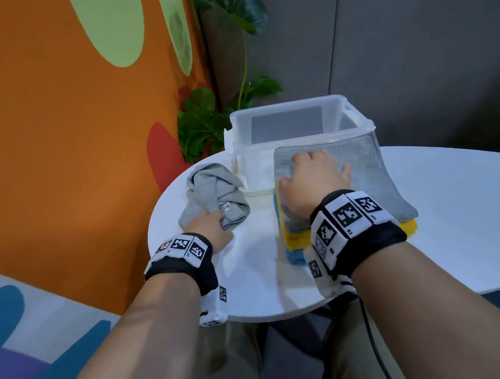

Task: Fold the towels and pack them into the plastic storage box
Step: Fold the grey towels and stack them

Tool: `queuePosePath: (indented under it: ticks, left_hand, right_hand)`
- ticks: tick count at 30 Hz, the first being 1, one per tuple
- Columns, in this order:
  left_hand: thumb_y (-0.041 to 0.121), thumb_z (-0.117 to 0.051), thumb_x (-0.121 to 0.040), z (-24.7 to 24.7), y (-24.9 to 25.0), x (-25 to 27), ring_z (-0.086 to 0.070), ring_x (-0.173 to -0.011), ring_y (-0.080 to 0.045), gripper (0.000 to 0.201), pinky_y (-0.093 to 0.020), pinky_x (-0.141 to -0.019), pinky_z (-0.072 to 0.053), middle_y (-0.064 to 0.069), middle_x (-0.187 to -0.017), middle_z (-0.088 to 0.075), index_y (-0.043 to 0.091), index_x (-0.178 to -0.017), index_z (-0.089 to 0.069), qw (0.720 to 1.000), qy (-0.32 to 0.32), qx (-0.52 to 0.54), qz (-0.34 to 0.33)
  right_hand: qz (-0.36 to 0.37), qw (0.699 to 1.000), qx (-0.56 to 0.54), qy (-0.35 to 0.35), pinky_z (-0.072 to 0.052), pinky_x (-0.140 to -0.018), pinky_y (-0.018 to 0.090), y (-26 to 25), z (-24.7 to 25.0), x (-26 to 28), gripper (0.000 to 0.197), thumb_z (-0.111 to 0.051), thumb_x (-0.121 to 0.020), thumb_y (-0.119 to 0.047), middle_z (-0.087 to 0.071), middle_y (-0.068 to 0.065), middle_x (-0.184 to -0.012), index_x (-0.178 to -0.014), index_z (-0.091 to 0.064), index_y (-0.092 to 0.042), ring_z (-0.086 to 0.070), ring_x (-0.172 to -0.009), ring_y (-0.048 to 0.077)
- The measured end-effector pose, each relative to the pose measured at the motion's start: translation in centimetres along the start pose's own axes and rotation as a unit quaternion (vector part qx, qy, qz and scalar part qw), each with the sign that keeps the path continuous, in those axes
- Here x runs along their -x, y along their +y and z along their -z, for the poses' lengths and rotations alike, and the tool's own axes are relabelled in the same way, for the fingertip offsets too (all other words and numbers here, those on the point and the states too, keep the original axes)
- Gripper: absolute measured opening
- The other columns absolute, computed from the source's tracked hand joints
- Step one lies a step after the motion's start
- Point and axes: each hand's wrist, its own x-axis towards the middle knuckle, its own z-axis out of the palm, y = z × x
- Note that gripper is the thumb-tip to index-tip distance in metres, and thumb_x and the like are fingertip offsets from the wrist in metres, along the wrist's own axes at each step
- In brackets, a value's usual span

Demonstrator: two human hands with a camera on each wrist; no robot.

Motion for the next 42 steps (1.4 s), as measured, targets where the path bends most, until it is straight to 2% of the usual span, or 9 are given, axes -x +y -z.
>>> queuePosePath:
  ticks: [5, 10, 15, 19, 22, 27, 31, 37, 42]
  left_hand:
    - [0.033, -0.055, -0.093, 1.1, -1.5, 0.4, -0.061, -0.098, -0.029, 0.03, -0.031, -0.074, -0.045, -0.011, -0.107, -0.067, 0.009, -0.106, -0.067, 0.996, 0.062, 0.009, 0.062]
    - [0.018, -0.06, -0.088, 1.8, -3.8, 1.4, -0.059, -0.101, -0.027, 0.017, -0.033, -0.081, -0.049, -0.007, -0.109, -0.064, 0.016, -0.105, -0.06, 0.983, 0.12, 0.101, 0.097]
    - [0.024, -0.063, -0.09, 3.4, -5.0, 2.6, -0.06, -0.095, -0.026, 0.016, -0.029, -0.076, -0.045, -0.007, -0.101, -0.068, 0.013, -0.1, -0.068, 0.979, 0.158, 0.122, 0.04]
    - [0.02, -0.068, -0.086, 5.6, -5.3, 3.6, -0.056, -0.081, -0.017, 0.003, -0.026, -0.067, -0.037, 0.004, -0.082, -0.062, 0.018, -0.087, -0.066, 0.949, 0.227, 0.212, -0.05]
    - [0.015, -0.071, -0.082, 7.7, -5.0, 4.6, -0.058, -0.082, -0.019, 0.005, -0.031, -0.071, -0.044, 0.003, -0.083, -0.06, 0.013, -0.084, -0.067, 0.929, 0.261, 0.229, -0.131]
    - [0.012, -0.072, -0.081, 10.6, -4.7, 5.9, -0.055, -0.074, -0.009, 0.012, -0.021, -0.067, -0.043, 0.003, -0.085, -0.06, 0.019, -0.079, -0.064, 0.895, 0.323, 0.257, -0.171]
    - [0.007, -0.068, -0.08, 11.3, -5.2, 6.2, -0.056, -0.074, 0.002, 0.016, -0.003, -0.065, -0.037, 0.008, -0.088, -0.058, 0.022, -0.083, -0.064, 0.886, 0.373, 0.236, -0.142]
    - [0.015, -0.053, -0.092, 10.3, -6.3, 5.5, -0.053, -0.087, -0.018, 0.017, -0.029, -0.073, -0.04, 0.002, -0.094, -0.06, 0.03, -0.094, -0.061, 0.934, 0.326, 0.119, -0.084]
    - [0.013, -0.04, -0.1, 9.8, -6.6, 5.7, -0.051, -0.078, -0.02, 0.016, -0.029, -0.063, -0.028, -0.001, -0.087, -0.06, 0.019, -0.102, -0.054, 0.922, 0.329, 0.191, -0.071]
  right_hand:
    - [0.058, 0.997, -0.043, -0.011, -0.024, -0.113, 0.045, -2.8, -0.5, 0.6, 0.046, -0.044, -0.095, -0.034, -0.034, 0.005, -0.146, -0.138, -0.041, -0.018, -0.032, -0.135, 0.024]
    - [0.112, 0.991, -0.07, -0.032, -0.041, -0.099, 0.041, -4.9, -1.6, 0.8, 0.036, -0.046, -0.094, -0.024, -0.043, 0.005, -0.134, -0.13, -0.049, -0.019, -0.047, -0.119, 0.026]
    - [0.124, 0.986, -0.079, -0.078, -0.044, -0.097, 0.044, -6.9, -2.5, 0.6, 0.036, -0.046, -0.095, -0.02, -0.044, 0.005, -0.132, -0.131, -0.048, -0.023, -0.05, -0.115, 0.028]
    - [0.148, 0.981, -0.101, -0.074, -0.044, -0.097, 0.043, -8.3, -2.7, 0.6, 0.04, -0.049, -0.095, -0.024, -0.043, 0.005, -0.135, -0.134, -0.044, -0.025, -0.05, -0.116, 0.028]
    - [0.207, 0.966, -0.145, -0.049, -0.042, -0.1, 0.038, -9.0, -2.4, 0.5, 0.048, -0.051, -0.094, -0.026, -0.04, 0.003, -0.141, -0.14, -0.039, -0.027, -0.049, -0.12, 0.024]
    - [0.223, 0.962, -0.151, 0.033, -0.05, -0.08, 0.041, -10.2, -1.5, -0.2, 0.022, -0.045, -0.095, -0.03, -0.064, -0.002, -0.099, -0.108, -0.063, -0.029, -0.059, -0.093, 0.024]
    - [0.226, 0.954, -0.171, 0.093, -0.05, -0.077, 0.039, -10.6, -0.1, -0.3, 0.027, -0.041, -0.097, -0.028, -0.067, -0.003, -0.095, -0.106, -0.067, -0.028, -0.059, -0.089, 0.021]
    - [0.207, 0.943, -0.222, 0.137, -0.047, -0.089, 0.04, -10.4, 0.8, -0.1, 0.028, -0.043, -0.097, -0.027, -0.064, 0.002, -0.108, -0.113, -0.066, -0.027, -0.058, -0.1, 0.023]
    - [0.175, 0.943, -0.234, 0.157, -0.046, -0.084, 0.037, -9.9, 0.6, -0.4, 0.026, -0.044, -0.097, -0.031, -0.058, 0.005, -0.104, -0.106, -0.067, -0.022, -0.055, -0.096, 0.026]
